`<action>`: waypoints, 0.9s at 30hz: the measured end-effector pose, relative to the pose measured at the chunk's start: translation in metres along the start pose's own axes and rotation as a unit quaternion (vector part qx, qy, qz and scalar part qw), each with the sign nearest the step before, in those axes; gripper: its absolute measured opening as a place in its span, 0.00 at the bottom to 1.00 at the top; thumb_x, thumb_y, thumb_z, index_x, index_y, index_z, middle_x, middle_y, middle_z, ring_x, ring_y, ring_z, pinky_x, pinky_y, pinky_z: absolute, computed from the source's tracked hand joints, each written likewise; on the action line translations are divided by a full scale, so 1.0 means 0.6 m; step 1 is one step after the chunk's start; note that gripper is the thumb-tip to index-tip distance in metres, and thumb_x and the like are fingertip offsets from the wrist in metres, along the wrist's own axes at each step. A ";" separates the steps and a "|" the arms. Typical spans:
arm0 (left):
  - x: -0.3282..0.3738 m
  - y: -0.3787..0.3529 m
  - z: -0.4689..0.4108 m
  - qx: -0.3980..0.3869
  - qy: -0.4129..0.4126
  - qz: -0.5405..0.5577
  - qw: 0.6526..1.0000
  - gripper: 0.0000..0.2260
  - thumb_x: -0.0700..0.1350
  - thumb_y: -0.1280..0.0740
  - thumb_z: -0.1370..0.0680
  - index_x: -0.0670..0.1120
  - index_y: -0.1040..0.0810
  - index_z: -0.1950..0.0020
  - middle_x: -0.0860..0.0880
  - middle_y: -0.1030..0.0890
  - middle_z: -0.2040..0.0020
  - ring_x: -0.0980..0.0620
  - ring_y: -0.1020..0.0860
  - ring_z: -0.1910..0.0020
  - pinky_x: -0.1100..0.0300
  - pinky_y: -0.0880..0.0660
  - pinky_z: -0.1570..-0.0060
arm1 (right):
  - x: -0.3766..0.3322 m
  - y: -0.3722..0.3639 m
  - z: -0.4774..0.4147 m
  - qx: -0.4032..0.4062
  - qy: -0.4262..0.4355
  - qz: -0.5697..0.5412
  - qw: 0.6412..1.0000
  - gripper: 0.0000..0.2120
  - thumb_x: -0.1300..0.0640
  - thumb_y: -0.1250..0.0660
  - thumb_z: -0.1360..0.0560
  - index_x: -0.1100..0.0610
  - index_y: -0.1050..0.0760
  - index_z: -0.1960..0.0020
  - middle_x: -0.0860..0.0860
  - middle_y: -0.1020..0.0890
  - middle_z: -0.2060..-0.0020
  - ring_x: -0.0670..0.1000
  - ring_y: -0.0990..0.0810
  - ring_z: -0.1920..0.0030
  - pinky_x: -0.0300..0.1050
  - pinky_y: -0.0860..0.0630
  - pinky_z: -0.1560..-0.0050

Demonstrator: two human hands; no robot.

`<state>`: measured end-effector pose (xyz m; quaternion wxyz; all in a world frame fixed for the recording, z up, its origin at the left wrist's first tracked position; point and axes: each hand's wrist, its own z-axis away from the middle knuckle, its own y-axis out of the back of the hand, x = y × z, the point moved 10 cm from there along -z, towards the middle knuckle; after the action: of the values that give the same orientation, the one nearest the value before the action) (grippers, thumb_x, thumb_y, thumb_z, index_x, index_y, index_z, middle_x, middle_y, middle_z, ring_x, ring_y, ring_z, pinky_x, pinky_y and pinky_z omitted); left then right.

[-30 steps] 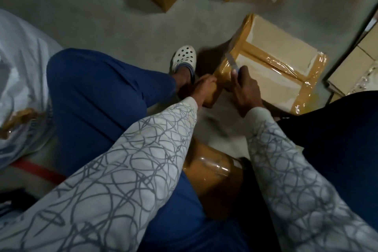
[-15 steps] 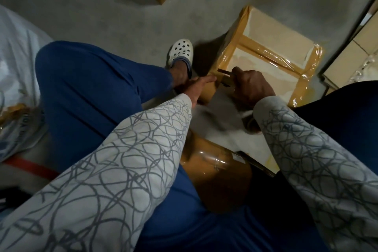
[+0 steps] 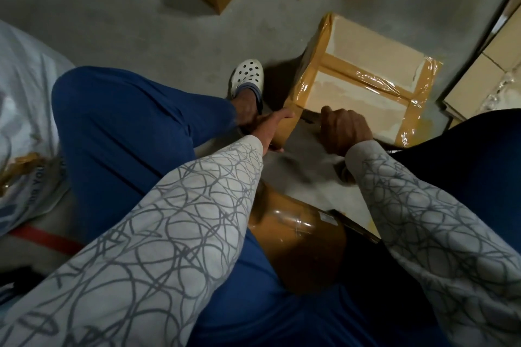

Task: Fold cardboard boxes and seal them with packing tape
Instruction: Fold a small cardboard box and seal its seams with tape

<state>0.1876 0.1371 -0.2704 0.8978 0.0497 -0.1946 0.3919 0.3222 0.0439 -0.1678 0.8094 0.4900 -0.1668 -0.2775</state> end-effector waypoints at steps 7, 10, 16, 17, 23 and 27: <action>-0.008 0.005 -0.011 0.007 0.020 0.026 0.999 0.42 0.59 0.22 0.33 0.49 0.35 0.24 0.42 0.31 0.31 0.38 0.27 0.38 0.42 0.17 0.53 | 0.000 0.051 -0.045 0.128 -0.025 -0.309 0.942 0.20 0.46 0.38 0.17 0.65 0.30 0.41 0.66 0.18 0.53 0.66 0.20 0.54 0.48 0.36 0.60; -0.003 0.004 -0.003 0.009 0.009 -0.002 1.000 0.33 0.58 0.23 0.32 0.49 0.28 0.30 0.44 0.30 0.32 0.39 0.28 0.36 0.39 0.20 0.45 | -0.013 0.016 -0.089 0.054 -0.036 -0.279 0.958 0.29 0.43 0.32 0.21 0.66 0.34 0.36 0.66 0.19 0.46 0.66 0.20 0.49 0.49 0.34 0.57; 0.028 -0.013 0.016 -0.004 -0.036 -0.033 0.999 0.07 0.54 0.29 0.25 0.57 0.21 0.48 0.49 0.26 0.43 0.41 0.27 0.39 0.37 0.24 0.38 | 0.000 -0.013 -0.120 0.012 -0.085 -0.233 0.969 0.34 0.42 0.26 0.27 0.62 0.35 0.33 0.62 0.20 0.43 0.65 0.20 0.46 0.53 0.28 0.53; 0.034 -0.016 0.021 -0.003 -0.043 -0.032 0.999 0.04 0.53 0.30 0.24 0.57 0.21 0.51 0.51 0.26 0.47 0.41 0.27 0.39 0.38 0.25 0.36 | 0.000 -0.013 -0.123 0.008 -0.089 -0.231 0.969 0.34 0.42 0.25 0.27 0.61 0.35 0.33 0.62 0.20 0.43 0.65 0.20 0.46 0.53 0.28 0.53; -0.004 -0.003 0.033 0.031 -0.041 -0.078 0.996 0.13 0.47 0.37 0.17 0.50 0.31 0.62 0.43 0.28 0.42 0.43 0.29 0.43 0.39 0.27 0.34 | 0.021 -0.014 -0.127 0.021 -0.104 -0.198 0.974 0.26 0.52 0.31 0.21 0.61 0.37 0.29 0.62 0.21 0.39 0.65 0.21 0.42 0.54 0.27 0.45; 0.016 -0.007 0.030 0.034 -0.043 -0.075 0.996 0.05 0.47 0.36 0.18 0.50 0.25 0.54 0.48 0.25 0.50 0.47 0.26 0.50 0.52 0.21 0.44 | 0.034 -0.016 -0.124 -0.027 -0.058 -0.227 0.972 0.37 0.42 0.27 0.25 0.63 0.38 0.29 0.65 0.23 0.37 0.67 0.22 0.40 0.56 0.27 0.43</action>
<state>0.1912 0.1365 -0.2501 0.9133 0.1111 -0.2156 0.3273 0.3761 0.0800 -0.2107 0.7270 0.4763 -0.0903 -0.4864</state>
